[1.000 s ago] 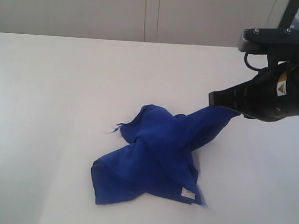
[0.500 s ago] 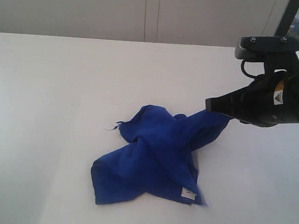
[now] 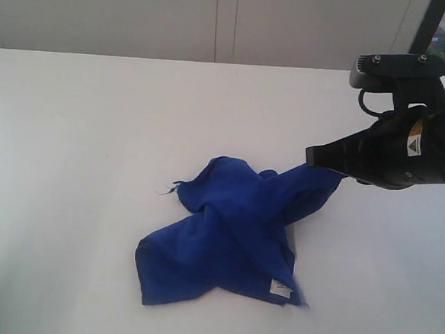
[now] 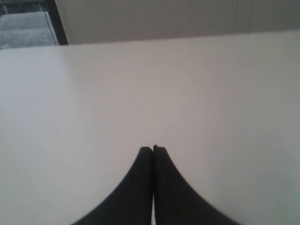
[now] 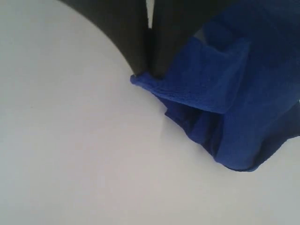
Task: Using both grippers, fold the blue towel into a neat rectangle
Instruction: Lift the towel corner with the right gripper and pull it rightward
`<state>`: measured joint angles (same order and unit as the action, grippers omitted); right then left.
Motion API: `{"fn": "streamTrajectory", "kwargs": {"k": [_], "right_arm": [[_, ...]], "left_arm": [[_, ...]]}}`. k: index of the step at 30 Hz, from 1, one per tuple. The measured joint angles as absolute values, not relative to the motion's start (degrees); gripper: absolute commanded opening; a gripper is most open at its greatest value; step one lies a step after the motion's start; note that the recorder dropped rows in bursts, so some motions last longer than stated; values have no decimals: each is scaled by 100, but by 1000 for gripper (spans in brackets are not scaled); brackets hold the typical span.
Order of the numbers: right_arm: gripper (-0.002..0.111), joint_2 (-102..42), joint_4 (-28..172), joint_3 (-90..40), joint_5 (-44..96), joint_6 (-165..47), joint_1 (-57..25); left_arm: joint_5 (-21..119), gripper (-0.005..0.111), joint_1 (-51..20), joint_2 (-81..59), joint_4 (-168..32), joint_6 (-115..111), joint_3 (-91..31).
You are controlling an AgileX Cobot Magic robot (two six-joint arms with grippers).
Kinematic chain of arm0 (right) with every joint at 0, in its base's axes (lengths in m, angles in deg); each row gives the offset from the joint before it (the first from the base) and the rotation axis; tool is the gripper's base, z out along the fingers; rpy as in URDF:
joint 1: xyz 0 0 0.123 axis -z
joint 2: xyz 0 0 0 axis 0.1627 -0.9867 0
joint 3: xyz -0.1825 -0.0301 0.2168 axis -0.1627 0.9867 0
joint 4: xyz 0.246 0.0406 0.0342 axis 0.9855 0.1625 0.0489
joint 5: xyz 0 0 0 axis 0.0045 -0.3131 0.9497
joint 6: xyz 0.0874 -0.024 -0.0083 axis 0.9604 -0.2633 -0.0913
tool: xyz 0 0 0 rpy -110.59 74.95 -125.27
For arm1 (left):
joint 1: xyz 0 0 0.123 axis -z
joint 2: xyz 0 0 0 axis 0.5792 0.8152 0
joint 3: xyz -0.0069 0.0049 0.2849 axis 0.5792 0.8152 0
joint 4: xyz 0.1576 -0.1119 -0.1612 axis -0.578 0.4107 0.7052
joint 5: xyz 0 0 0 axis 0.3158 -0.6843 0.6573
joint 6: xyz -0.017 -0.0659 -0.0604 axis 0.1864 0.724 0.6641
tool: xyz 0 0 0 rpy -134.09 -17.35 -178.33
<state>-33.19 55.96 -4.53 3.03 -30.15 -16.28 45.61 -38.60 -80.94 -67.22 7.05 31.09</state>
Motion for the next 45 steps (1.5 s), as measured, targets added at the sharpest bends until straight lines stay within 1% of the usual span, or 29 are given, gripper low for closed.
{"fn": "streamTrajectory", "kwargs": {"k": [4,12,16,20,26,31,35,45], "right_arm": [[0,-3319,5596,-453,303,-3015,-1628],[0,-3319,5596,-453,303,-3004,-1628],[0,-3319,5596,-453,303,-3004,-1628],[0,-3319,5596,-453,303,-3004,-1628],[0,-3319,5596,-453,303,-3004,-1628],[0,-3319,5596,-453,303,-3004,-1628],[0,-3319,5596,-453,303,-3004,-1628],[0,-3319,5596,-453,303,-3004,-1628]], "left_arm": [[5214,0,-3860,-8094,-6615,1193,3109],[5988,0,-3860,-8094,-6590,1601,3109],[5971,0,-3860,-8094,-6578,1751,3076],[5222,0,-3860,-7826,-6578,1759,2448],[3806,0,-3860,-6486,-6578,1576,971],[2958,0,-3860,-5131,-6566,1416,152],[2511,0,-3860,-4171,-6227,936,-216],[2034,0,-3847,-1998,-4044,-1162,-601]]}}
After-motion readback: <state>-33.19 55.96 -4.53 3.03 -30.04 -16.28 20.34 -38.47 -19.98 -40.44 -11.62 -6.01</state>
